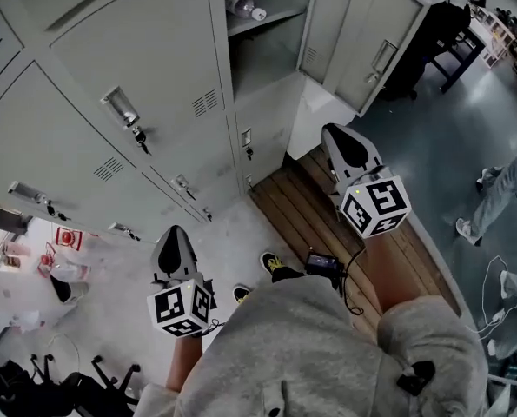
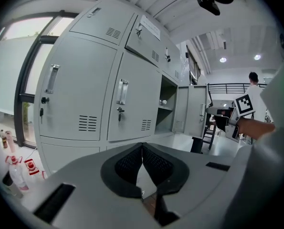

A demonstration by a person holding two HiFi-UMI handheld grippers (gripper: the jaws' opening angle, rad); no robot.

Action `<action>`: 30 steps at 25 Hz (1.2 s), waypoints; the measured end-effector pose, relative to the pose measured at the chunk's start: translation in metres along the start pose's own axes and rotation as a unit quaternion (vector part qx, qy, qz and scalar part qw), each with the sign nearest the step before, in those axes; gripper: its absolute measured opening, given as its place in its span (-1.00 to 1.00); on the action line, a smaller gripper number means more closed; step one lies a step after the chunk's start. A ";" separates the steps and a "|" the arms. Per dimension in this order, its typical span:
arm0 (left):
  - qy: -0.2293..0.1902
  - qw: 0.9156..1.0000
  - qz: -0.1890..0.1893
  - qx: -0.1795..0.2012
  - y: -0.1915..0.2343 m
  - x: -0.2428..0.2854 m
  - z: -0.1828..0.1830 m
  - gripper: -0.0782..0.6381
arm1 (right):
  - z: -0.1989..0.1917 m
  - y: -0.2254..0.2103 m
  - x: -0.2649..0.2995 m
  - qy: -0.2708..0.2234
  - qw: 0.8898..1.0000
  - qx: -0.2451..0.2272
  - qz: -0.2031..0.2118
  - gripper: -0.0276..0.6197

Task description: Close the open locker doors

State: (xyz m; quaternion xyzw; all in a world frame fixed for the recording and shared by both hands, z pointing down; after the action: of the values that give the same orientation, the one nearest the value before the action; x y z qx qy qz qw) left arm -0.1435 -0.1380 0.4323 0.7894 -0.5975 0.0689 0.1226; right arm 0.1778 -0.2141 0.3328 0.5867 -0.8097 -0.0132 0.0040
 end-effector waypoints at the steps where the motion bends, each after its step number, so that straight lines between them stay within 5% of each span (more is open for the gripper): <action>1: 0.000 1.000 -0.004 0.002 -0.008 0.008 0.002 -0.76 | 0.001 -0.020 -0.001 -0.005 1.000 0.009 -0.014 -0.79; 7: 0.012 1.000 -0.026 0.014 -0.058 0.060 0.005 -0.76 | 0.004 -0.136 -0.009 -0.030 0.995 0.048 -0.084 -0.79; 13: 0.017 0.999 -0.040 0.019 -0.101 0.104 0.003 -0.76 | -0.001 -0.217 -0.005 -0.045 0.991 0.070 -0.104 -0.79; 16: 0.025 0.999 -0.041 0.017 -0.117 0.118 -0.003 -0.76 | -0.002 -0.243 0.000 -0.052 0.992 0.074 -0.094 -0.73; 19: 0.032 0.998 -0.040 0.020 -0.126 0.127 -0.004 -0.76 | -0.003 -0.256 0.008 -0.048 0.994 0.076 -0.063 -0.46; 25: 0.040 0.998 -0.028 0.029 -0.125 0.135 -0.002 -0.76 | 0.004 -0.259 0.028 -0.069 0.995 0.071 0.003 -0.45; 30: 0.042 0.998 -0.017 0.034 -0.117 0.139 0.003 -0.76 | 0.010 -0.253 0.037 -0.078 0.995 0.062 0.017 -0.45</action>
State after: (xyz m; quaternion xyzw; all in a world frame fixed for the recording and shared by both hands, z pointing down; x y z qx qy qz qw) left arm 0.0071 -0.2371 0.4523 0.7995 -0.5757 0.1202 0.1222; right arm 0.4068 -0.3277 0.3155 0.5693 -0.8166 -0.0088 -0.0951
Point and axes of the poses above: the fingertips, and each gripper's own axes: x forward along the fingers, y to its left, z out of its top, the point moved 1 cm from there along -x, backward along the fingers, and after that the axes turned 1 degree about x, right-handed, at the moved point
